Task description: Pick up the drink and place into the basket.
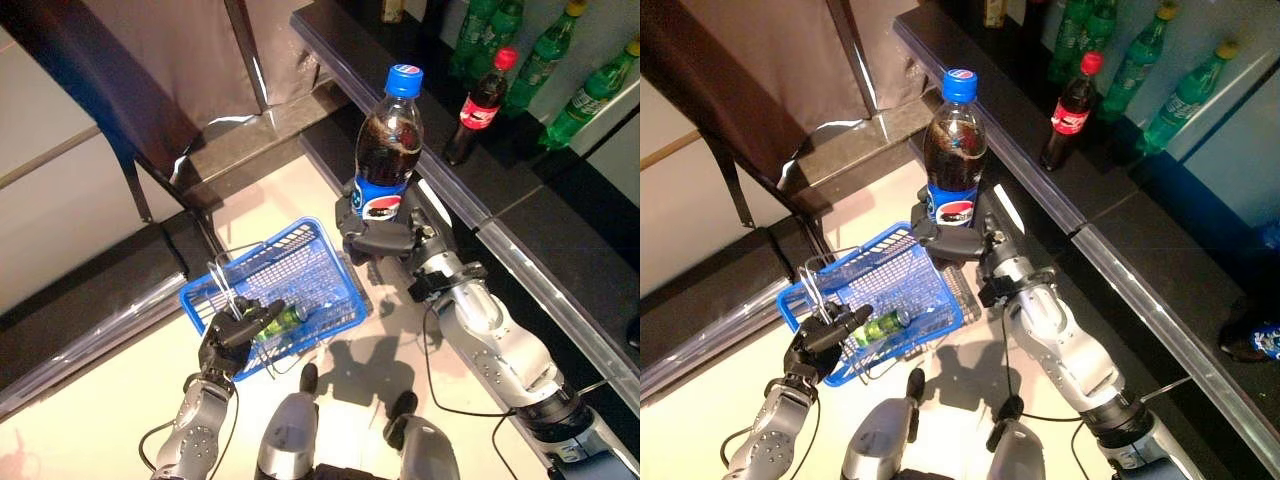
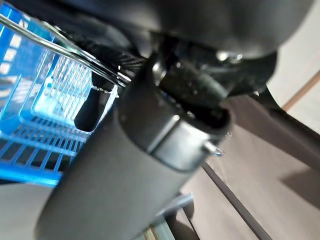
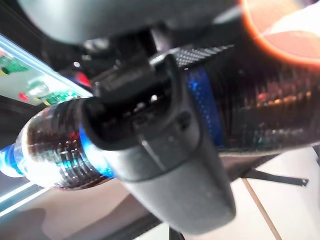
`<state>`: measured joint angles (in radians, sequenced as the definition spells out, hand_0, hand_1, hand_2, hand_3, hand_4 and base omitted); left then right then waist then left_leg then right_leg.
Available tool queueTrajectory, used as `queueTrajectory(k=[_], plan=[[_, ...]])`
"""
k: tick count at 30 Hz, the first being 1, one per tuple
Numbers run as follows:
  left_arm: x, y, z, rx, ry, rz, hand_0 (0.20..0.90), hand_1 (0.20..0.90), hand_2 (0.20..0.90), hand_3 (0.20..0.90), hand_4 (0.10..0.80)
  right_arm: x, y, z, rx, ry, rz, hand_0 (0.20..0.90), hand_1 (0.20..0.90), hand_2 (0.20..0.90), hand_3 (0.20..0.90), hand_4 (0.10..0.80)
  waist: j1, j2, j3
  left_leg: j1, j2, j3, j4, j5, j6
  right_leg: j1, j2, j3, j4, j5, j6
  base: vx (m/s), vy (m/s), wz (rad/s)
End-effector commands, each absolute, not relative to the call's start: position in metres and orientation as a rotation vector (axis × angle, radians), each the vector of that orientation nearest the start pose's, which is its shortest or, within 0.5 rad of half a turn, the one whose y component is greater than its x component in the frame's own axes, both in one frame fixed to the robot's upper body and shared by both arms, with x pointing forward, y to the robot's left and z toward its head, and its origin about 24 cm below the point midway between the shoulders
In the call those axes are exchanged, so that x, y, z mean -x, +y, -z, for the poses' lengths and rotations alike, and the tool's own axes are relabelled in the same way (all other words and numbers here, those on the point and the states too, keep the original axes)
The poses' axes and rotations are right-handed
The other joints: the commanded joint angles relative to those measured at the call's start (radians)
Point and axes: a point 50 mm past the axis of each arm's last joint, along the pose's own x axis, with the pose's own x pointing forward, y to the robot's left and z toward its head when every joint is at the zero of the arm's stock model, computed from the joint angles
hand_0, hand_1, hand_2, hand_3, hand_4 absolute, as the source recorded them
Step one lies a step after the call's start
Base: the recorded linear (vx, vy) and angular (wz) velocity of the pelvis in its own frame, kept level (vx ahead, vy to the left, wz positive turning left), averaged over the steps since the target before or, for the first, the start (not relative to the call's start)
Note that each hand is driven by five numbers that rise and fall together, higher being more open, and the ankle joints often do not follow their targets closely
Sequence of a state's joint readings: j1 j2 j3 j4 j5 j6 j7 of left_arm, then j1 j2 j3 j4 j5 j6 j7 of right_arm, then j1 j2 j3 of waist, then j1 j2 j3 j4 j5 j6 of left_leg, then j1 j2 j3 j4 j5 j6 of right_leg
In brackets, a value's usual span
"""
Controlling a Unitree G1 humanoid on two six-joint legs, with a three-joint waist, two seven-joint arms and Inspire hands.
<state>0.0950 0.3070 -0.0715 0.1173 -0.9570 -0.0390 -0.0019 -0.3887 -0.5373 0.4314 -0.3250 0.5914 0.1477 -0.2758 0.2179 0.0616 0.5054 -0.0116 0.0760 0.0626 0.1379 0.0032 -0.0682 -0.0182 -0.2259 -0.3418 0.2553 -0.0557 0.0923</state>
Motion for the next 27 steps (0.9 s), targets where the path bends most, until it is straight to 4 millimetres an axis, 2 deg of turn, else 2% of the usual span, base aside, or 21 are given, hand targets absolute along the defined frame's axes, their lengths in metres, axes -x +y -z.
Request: queueTrajectory(k=[1,12,18,27], plan=[[-0.237,0.202,-0.095,0.54,-0.244,0.247,0.3,0.3,0.3,0.2,0.1,-0.255,-0.068,-0.233,-0.152,-0.595,-0.526,0.3,0.3,0.3,0.2,0.1,0.016,-0.026,-0.243,-0.039,-0.035,-0.064,0.045,0.009,-0.007,0.105,0.061,-0.02,-0.047,-0.049,-0.048,-0.003,-0.026,0.15],[-0.234,0.165,-0.138,0.575,-0.319,0.576,0.3,0.3,0.3,0.2,0.1,-0.263,-0.05,-0.216,-0.167,-0.487,-0.49,0.3,0.3,0.3,0.2,0.1,0.054,-0.035,-0.236,-0.054,-0.05,-0.116,0.053,0.014,-0.003,0.116,0.06,-0.053,-0.053,-0.04,-0.043,-0.008,-0.031,0.12],[-0.228,0.147,-0.163,0.506,-0.382,0.795,0.3,0.3,0.3,0.2,0.1,-0.269,-0.037,-0.202,-0.129,-0.423,-0.453,0.3,0.3,0.3,0.2,0.1,0.07,-0.033,-0.24,-0.06,-0.06,-0.138,0.058,0.018,-0.003,0.122,0.055,-0.069,-0.053,-0.037,-0.04,0.012,-0.002,0.07],[-0.218,0.143,-0.182,0.518,-0.438,0.953,0.3,0.3,0.3,0.2,0.1,-0.277,-0.033,-0.182,-0.114,-0.32,-0.405,0.3,0.3,0.3,0.2,0.1,0.09,-0.03,-0.249,-0.066,-0.072,-0.158,0.068,0.018,-0.005,0.13,0.047,-0.088,-0.048,-0.038,-0.038,0.028,0.008,0.08]])
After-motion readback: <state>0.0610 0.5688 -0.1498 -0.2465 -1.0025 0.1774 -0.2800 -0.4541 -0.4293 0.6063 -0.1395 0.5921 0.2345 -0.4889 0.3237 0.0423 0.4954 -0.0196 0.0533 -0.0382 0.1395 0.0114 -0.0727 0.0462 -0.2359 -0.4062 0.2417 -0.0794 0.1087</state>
